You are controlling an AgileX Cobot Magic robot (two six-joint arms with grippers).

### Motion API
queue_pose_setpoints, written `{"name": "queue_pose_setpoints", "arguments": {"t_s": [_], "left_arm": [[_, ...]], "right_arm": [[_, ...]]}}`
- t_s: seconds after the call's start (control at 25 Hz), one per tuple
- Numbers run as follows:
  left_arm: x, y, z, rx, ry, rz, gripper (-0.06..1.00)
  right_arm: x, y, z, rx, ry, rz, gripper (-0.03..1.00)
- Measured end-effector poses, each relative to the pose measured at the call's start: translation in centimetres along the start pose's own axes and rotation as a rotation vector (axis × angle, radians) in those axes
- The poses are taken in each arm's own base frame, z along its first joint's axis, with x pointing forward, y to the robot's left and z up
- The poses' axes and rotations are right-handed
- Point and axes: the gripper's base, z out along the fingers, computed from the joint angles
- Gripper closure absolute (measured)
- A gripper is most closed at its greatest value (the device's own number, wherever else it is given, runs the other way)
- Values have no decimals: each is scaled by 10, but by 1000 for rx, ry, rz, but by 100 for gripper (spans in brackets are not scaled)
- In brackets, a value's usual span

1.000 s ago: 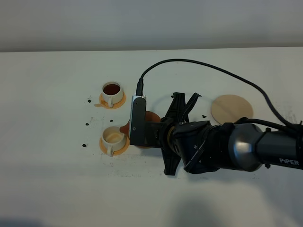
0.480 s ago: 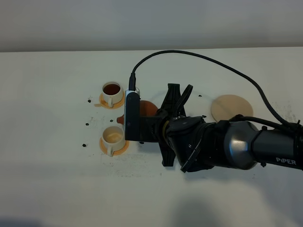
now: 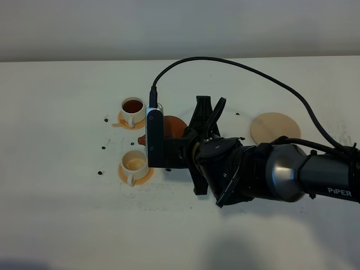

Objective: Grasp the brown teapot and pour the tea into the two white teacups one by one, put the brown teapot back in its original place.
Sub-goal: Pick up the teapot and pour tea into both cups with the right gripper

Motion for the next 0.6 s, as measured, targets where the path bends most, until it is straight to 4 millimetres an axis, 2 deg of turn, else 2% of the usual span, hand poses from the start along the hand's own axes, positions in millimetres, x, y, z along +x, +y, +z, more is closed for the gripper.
{"name": "queue_pose_setpoints", "arguments": {"t_s": [0.2,0.6], "left_arm": [[0,0,0,0,0,-1,43],[0,0,0,0,0,-1,43]], "right_arm": [[-5,4,-2,-3,-12,-12,88],[-4,12,6,-22,8,-68,88]]}}
